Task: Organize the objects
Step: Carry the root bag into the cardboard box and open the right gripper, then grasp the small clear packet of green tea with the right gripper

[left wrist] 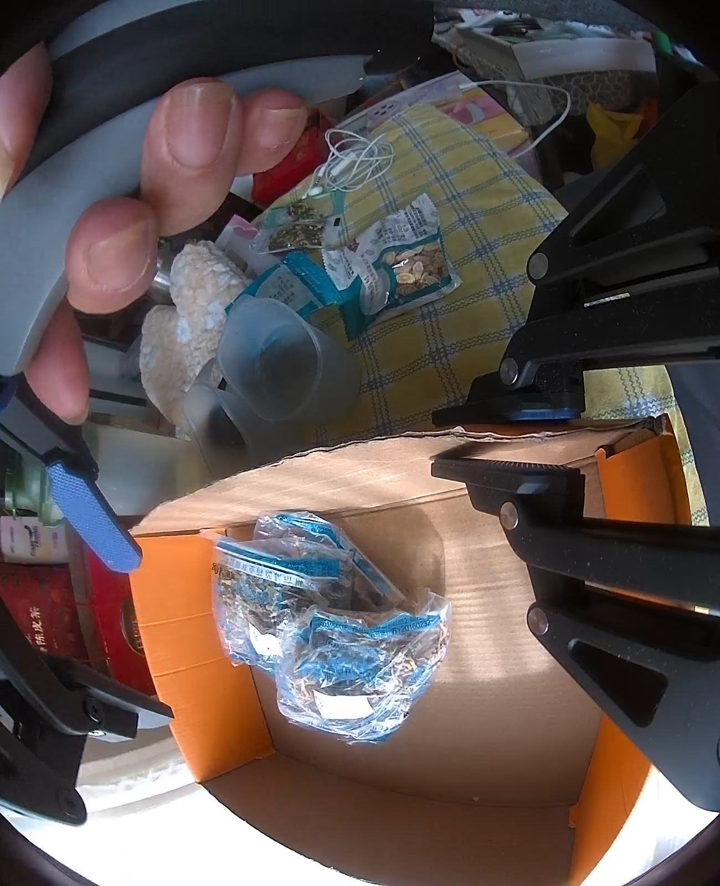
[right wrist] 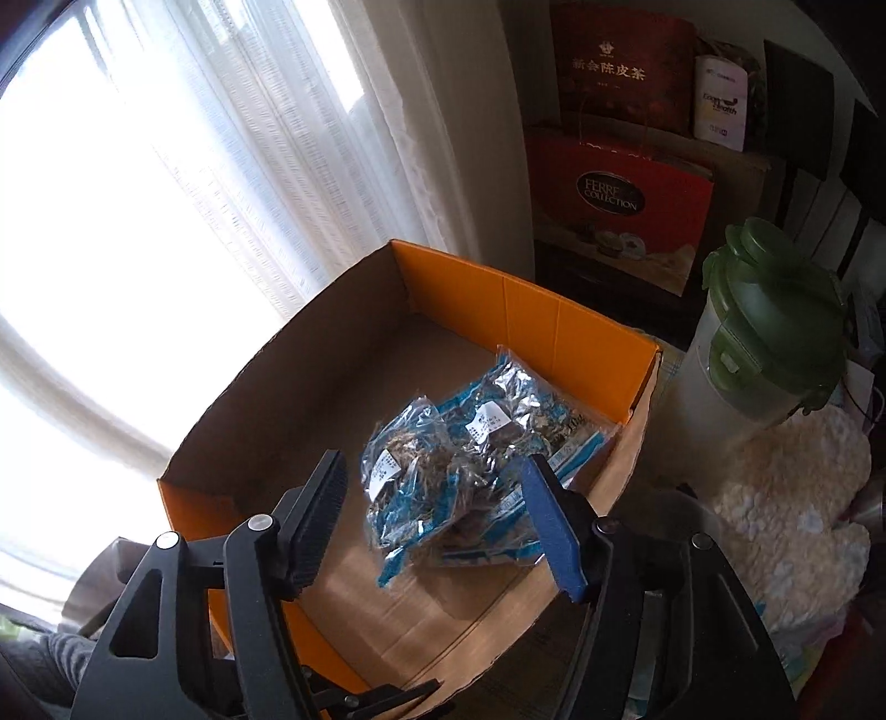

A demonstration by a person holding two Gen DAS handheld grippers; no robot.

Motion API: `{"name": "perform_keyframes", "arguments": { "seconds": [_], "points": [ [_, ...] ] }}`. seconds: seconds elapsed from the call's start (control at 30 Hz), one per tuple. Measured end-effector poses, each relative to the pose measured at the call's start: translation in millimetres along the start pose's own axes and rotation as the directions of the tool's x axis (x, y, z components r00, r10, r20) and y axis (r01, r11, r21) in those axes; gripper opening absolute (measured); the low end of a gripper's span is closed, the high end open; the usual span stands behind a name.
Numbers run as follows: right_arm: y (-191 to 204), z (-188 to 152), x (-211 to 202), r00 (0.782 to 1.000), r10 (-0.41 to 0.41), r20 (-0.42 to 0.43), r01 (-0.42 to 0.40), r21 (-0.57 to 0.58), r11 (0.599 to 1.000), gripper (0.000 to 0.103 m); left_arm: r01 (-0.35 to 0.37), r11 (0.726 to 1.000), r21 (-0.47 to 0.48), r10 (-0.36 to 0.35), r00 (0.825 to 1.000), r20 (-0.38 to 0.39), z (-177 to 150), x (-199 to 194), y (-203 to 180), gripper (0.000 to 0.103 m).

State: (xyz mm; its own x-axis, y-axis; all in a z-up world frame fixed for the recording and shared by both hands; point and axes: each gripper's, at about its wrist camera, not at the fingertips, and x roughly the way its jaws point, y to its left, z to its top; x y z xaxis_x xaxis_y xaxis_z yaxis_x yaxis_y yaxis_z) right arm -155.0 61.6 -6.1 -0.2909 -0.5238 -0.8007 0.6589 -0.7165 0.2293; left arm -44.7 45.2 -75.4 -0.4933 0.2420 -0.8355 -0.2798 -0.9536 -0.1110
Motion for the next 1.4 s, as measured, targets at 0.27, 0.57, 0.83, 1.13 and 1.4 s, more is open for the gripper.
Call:
{"name": "perform_keyframes", "arguments": {
  "seconds": [0.27, 0.57, 0.83, 1.13, 1.4],
  "points": [
    [-21.0, -0.6, -35.1, 0.995, -0.070, 0.071, 0.067, 0.037, 0.997, 0.074, -0.001, 1.000, 0.004, 0.001, 1.000, -0.001, 0.2, 0.0, -0.3, 0.010],
    [-43.7, -16.1, -71.5, 0.977, -0.182, 0.107, 0.171, 0.103, 0.980, 0.082, -0.006, 1.000, 0.006, 0.006, 1.000, -0.007, 1.3, 0.4, -1.4, 0.010],
    [-57.5, -34.7, -89.8, 0.967, -0.225, 0.123, 0.206, 0.147, 0.967, 0.082, -0.008, 1.000, 0.007, 0.008, 1.000, -0.009, 1.1, 1.1, -2.2, 0.010],
    [-87.9, -68.4, -107.4, 0.922, -0.377, 0.085, 0.353, 0.209, 0.912, 0.082, -0.007, 1.000, 0.007, 0.007, 1.000, -0.010, 0.6, 1.5, -2.6, 0.010],
    [-128.6, -101.1, -121.4, 0.904, -0.426, 0.047, 0.394, 0.299, 0.869, 0.082, -0.007, 1.000, 0.007, 0.007, 1.000, -0.010, 0.5, 1.9, -1.9, 0.010]
  ]
}}
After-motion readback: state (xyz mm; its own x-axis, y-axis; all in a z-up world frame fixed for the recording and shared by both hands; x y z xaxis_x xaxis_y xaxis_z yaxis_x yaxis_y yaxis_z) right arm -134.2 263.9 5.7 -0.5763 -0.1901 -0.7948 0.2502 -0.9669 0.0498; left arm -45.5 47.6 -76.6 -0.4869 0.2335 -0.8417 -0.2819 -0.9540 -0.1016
